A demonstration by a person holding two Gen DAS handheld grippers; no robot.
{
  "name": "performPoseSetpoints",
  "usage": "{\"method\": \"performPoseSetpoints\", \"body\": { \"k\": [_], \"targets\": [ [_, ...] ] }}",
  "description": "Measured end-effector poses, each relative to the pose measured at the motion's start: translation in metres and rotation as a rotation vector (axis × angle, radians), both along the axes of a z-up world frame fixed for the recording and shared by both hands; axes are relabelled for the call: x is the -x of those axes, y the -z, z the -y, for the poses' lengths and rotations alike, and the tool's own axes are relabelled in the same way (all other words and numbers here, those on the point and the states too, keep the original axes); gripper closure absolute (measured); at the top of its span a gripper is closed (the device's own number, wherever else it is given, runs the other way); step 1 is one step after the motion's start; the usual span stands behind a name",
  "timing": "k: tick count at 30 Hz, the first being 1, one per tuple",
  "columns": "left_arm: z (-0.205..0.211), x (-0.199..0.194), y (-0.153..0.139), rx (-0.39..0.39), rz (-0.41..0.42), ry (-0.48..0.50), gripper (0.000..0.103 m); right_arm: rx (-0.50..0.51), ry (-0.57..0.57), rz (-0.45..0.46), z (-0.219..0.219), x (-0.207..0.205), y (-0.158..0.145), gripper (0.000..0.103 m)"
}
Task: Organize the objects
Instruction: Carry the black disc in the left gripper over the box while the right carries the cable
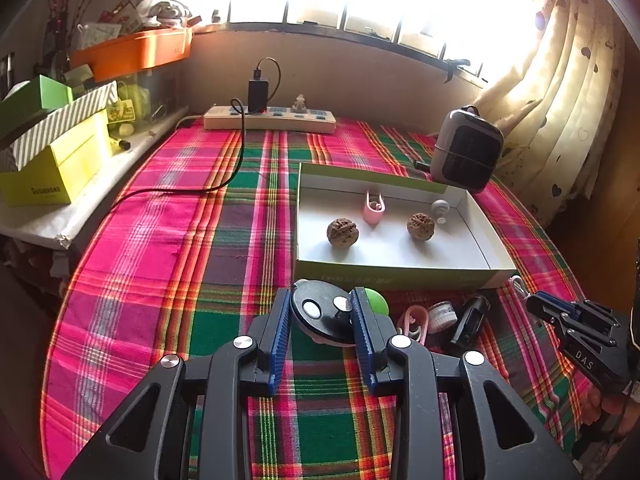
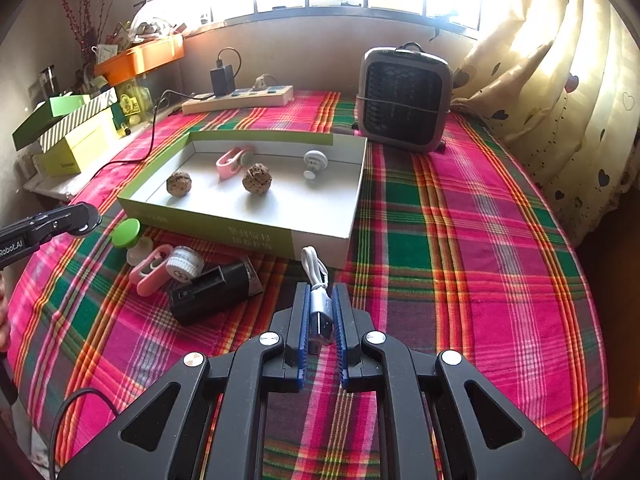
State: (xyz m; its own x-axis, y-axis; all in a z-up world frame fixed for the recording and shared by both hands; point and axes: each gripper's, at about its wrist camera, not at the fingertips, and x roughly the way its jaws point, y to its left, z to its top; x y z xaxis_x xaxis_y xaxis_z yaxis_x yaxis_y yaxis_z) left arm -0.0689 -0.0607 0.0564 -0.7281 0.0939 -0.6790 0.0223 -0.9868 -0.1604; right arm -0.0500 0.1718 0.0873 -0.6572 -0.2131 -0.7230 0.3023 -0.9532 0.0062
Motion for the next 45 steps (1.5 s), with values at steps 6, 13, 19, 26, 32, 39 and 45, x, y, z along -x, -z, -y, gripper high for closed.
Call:
{"method": "performPoseSetpoints", "body": {
  "k": [6,13,19,26,32,39,45],
  "targets": [
    [-0.006,0.003,-0.01,0.005,-0.022,0.018,0.075,0.007,-0.009,-0.029,0.002,-0.001,-0.012,0.091],
    [-0.011,0.012,-0.023,0.013,-0.045,0.039,0.075,0.001,-0.029,-0.074,0.009,0.003,-0.03,0.091],
    [-0.01,0.023,-0.031,0.016,-0.053,0.046,0.075,-0.001,-0.05,-0.103,0.016,0.012,-0.043,0.091],
    [-0.01,0.041,-0.045,0.03,-0.078,0.051,0.075,-0.011,-0.076,-0.147,0.029,0.031,-0.061,0.091],
    [-0.012,0.063,-0.054,0.028,-0.087,0.062,0.075,0.002,-0.114,-0.166,0.044,0.055,-0.078,0.091],
    [-0.015,0.096,-0.048,0.028,-0.053,0.084,0.075,0.042,-0.134,-0.094,0.055,0.094,-0.071,0.091],
    [-0.019,0.124,-0.028,0.023,0.014,0.108,0.075,0.069,-0.13,-0.001,0.063,0.123,-0.048,0.091]
  ]
}}
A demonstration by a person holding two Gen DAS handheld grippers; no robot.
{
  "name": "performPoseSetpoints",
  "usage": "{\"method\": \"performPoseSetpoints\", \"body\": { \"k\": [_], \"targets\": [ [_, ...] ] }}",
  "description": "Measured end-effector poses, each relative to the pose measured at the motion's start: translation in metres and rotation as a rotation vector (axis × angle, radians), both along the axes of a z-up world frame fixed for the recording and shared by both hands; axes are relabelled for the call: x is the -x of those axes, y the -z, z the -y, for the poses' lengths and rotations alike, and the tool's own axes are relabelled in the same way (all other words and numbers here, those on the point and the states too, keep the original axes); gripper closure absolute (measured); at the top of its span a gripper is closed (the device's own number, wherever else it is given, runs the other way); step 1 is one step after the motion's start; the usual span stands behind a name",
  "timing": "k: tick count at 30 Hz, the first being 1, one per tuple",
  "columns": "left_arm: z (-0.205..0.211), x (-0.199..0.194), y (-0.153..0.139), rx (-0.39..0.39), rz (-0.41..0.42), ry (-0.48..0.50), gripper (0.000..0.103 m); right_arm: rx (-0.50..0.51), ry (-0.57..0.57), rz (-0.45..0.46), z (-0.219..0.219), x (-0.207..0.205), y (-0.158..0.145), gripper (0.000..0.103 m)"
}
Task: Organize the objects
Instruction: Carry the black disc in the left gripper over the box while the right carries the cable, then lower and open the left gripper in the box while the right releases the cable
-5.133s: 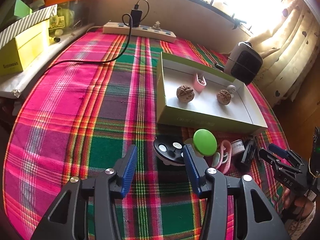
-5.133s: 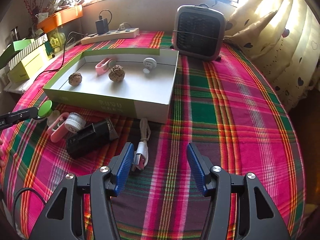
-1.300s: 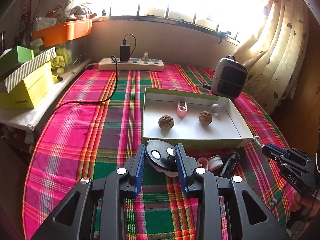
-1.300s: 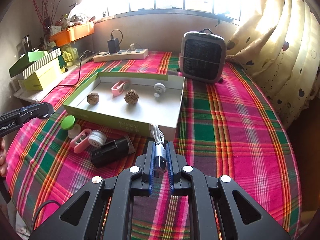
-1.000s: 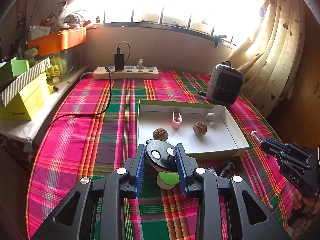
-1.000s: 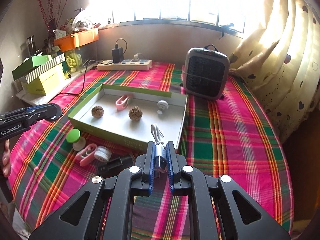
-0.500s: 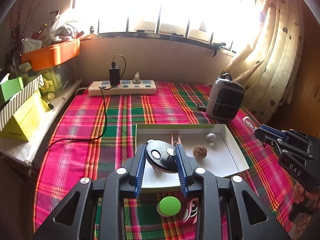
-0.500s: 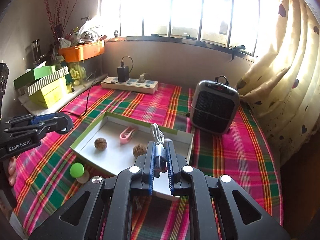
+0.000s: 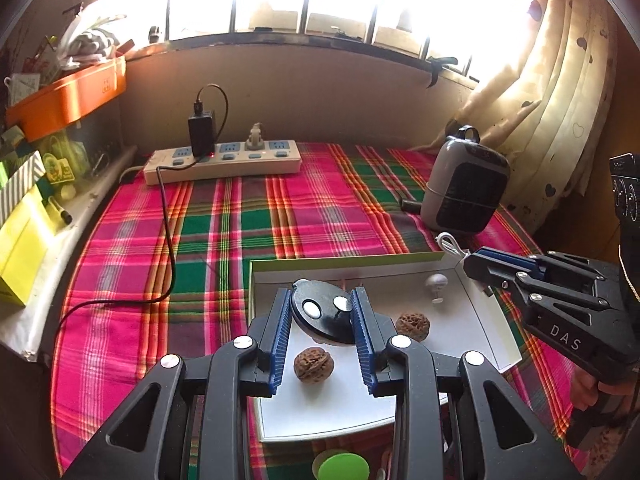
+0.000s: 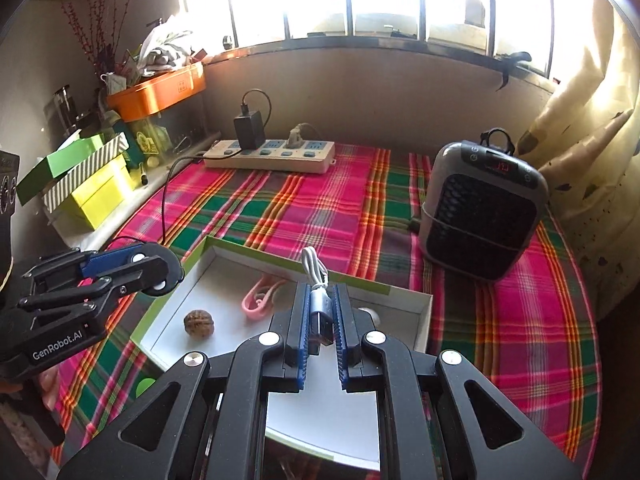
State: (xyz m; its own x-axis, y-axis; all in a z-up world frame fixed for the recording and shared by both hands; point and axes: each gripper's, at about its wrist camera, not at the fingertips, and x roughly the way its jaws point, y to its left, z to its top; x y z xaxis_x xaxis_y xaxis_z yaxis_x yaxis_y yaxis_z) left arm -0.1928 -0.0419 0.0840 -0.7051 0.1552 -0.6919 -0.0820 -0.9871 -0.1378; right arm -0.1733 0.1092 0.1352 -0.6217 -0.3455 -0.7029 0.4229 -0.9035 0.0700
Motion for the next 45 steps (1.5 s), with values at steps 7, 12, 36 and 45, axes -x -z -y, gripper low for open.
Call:
{"method": "performPoseSetpoints", "body": {
  "k": [7,12,36,45],
  "targets": [
    [-0.001,0.023,0.022,0.019,0.051,0.009,0.075,-0.008,-0.001,0.082,0.006,0.02,0.029,0.091],
    [0.0,0.037,0.035,0.029,0.084,0.016,0.075,-0.003,-0.001,0.12,0.008,0.031,0.04,0.091],
    [-0.005,0.059,0.058,0.06,0.153,0.044,0.075,-0.018,-0.012,0.187,0.014,0.047,0.062,0.091],
    [-0.006,0.06,0.06,0.057,0.157,0.045,0.075,-0.02,-0.012,0.193,0.016,0.048,0.065,0.091]
  ]
}}
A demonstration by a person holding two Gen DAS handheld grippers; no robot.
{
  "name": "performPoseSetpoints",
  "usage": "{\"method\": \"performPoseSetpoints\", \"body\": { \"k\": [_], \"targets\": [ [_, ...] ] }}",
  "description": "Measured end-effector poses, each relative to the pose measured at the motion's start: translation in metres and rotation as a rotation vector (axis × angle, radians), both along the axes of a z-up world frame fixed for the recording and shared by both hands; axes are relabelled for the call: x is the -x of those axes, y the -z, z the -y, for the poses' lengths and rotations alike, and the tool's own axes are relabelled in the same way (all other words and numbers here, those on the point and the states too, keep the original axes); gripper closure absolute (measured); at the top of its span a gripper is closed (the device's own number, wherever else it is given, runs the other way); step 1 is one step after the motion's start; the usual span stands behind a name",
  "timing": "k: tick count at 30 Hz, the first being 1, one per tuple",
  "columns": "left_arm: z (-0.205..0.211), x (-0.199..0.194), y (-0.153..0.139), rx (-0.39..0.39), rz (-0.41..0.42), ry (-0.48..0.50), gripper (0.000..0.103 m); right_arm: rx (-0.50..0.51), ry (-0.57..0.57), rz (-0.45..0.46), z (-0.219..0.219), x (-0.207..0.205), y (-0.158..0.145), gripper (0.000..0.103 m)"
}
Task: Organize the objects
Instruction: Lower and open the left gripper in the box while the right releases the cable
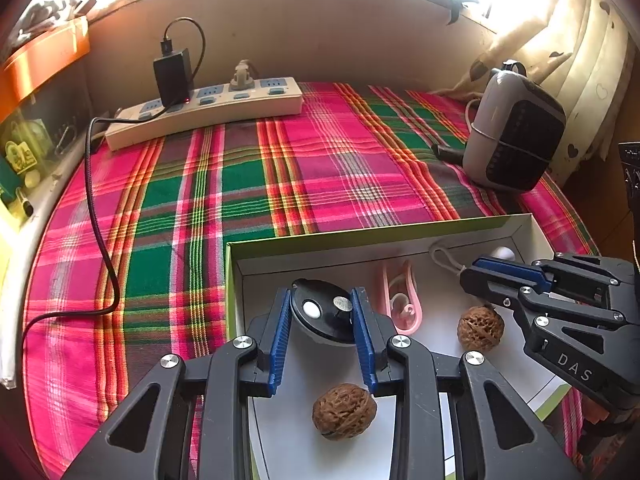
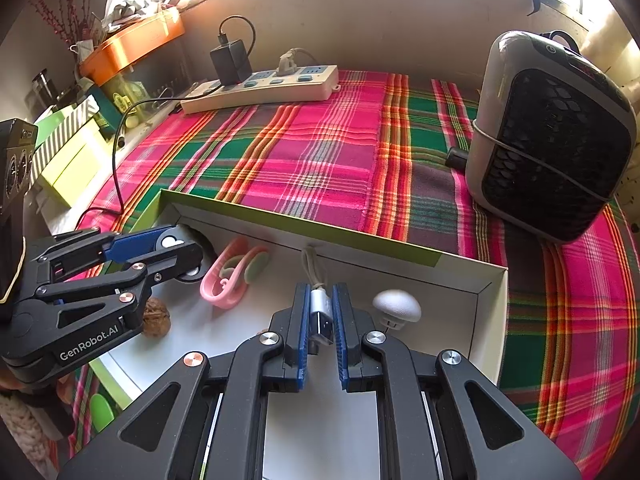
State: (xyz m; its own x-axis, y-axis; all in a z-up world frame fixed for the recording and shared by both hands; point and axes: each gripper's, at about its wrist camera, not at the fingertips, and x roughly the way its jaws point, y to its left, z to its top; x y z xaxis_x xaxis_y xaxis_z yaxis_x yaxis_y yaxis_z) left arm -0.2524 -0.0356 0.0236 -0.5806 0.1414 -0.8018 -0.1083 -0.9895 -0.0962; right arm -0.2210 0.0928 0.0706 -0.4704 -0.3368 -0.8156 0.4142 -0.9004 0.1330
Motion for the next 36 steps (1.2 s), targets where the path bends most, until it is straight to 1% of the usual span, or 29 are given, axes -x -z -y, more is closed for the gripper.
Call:
{"method": "performPoseSetpoints", "body": {
  "k": [3,17,23,26,28,35,36],
  "targets": [
    [0.0,0.0,0.0,-0.002,0.001,-0.001,0.075,0.012,0.008,0.009,-0.001,0.001,0.001,0.091],
    [-0.001,0.0,-0.001,0.011,0.004,0.0,0.074,0.002,0.014,0.018,0.0,0.002,0.003,0.09],
    [-0.001,-0.003,-0.003,0.01,0.002,-0.002,0.069,0.01,0.024,0.024,-0.001,0.001,0.004,0.09],
    [-0.002,-0.005,-0.004,0.011,-0.003,-0.001,0.068,0.011,0.025,0.023,-0.002,0.0,0.004,0.09],
    [-0.002,-0.007,-0.005,0.01,-0.006,-0.002,0.067,0.015,0.027,0.02,-0.002,-0.001,0.003,0.088],
    [-0.001,-0.02,-0.016,0.016,-0.04,-0.018,0.065,0.025,0.033,-0.01,-0.004,-0.01,-0.006,0.086],
    [-0.001,-0.023,-0.018,0.026,-0.048,-0.024,0.064,0.029,0.033,-0.014,-0.004,-0.012,-0.007,0.084]
  ]
}}
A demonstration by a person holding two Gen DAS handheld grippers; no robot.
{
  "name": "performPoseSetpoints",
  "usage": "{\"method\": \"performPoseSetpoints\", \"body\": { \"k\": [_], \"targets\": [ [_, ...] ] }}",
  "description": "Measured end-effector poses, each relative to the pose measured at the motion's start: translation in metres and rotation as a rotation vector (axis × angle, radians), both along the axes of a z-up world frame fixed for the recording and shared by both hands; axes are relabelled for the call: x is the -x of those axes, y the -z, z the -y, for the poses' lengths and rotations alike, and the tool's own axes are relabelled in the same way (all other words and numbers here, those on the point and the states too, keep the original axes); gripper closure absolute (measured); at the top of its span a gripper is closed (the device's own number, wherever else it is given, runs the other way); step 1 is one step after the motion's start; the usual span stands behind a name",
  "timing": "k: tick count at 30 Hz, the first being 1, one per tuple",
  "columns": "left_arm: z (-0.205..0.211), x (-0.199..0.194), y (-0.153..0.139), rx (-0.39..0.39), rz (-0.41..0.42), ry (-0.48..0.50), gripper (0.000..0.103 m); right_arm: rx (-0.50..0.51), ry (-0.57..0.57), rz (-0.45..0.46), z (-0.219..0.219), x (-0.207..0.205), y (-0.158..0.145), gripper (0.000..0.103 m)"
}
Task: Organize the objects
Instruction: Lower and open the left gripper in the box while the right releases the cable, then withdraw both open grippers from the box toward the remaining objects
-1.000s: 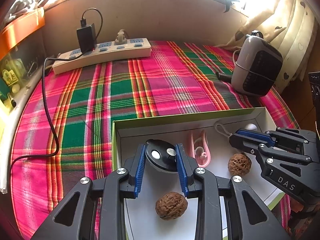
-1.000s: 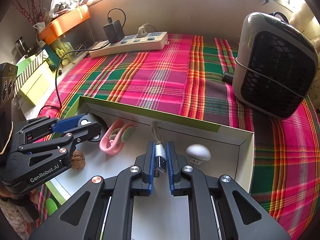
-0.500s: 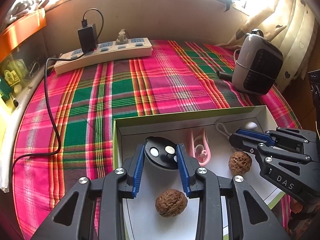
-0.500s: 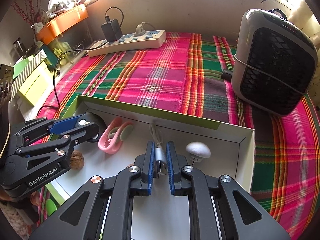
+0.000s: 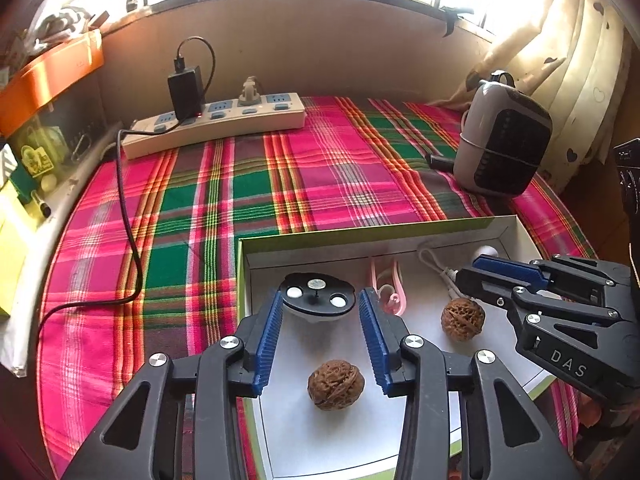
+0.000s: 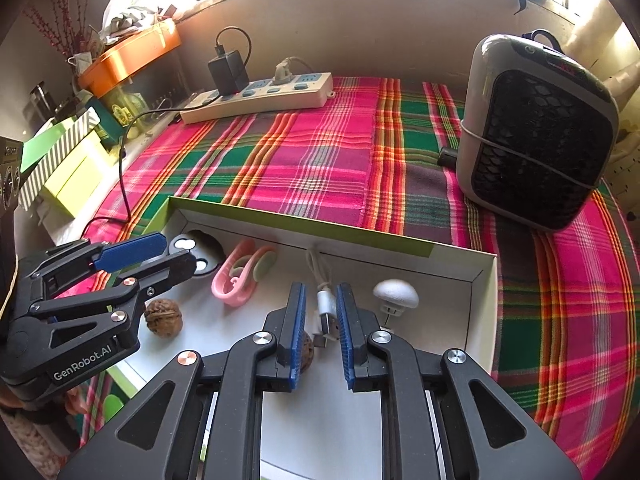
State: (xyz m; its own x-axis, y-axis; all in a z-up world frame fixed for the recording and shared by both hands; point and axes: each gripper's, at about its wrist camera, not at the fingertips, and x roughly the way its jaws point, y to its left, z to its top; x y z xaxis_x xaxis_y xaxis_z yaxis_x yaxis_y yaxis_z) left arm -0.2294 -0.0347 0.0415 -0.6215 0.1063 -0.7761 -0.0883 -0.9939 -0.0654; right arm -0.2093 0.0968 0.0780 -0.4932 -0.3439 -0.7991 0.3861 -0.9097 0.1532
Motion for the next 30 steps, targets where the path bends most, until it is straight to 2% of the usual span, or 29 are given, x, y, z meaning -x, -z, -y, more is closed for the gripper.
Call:
{"method": "performPoseSetpoints", "body": {
  "k": [3,8,13,21,24,27,30],
  "targets": [
    [0.0,-0.011,-0.007,0.002,-0.023,-0.005,0.064,0.01,0.002,-0.014,-0.002,-0.006,-0.004,0.077],
    [-0.004,-0.033,-0.018,0.022,-0.064,-0.011,0.063,0.027,0.008,-0.039,-0.005,-0.021,-0.014,0.076],
    [-0.006,-0.057,-0.027,0.034,-0.097,-0.025,0.063,0.044,0.004,-0.077,-0.008,-0.042,-0.024,0.068],
    [-0.006,-0.095,-0.036,0.033,-0.13,-0.058,0.063,0.061,0.003,-0.124,-0.015,-0.077,-0.037,0.067],
    [-0.007,-0.107,-0.037,0.046,-0.144,-0.075,0.063,0.058,0.003,-0.14,-0.017,-0.092,-0.039,0.061],
    [-0.004,-0.12,-0.036,0.017,-0.142,-0.086,0.063,0.035,0.001,-0.175,-0.019,-0.107,-0.041,0.06],
    [0.002,-0.134,-0.035,0.014,-0.148,-0.112,0.063,0.045,0.01,-0.174,-0.023,-0.12,-0.036,0.06]
  ]
}}
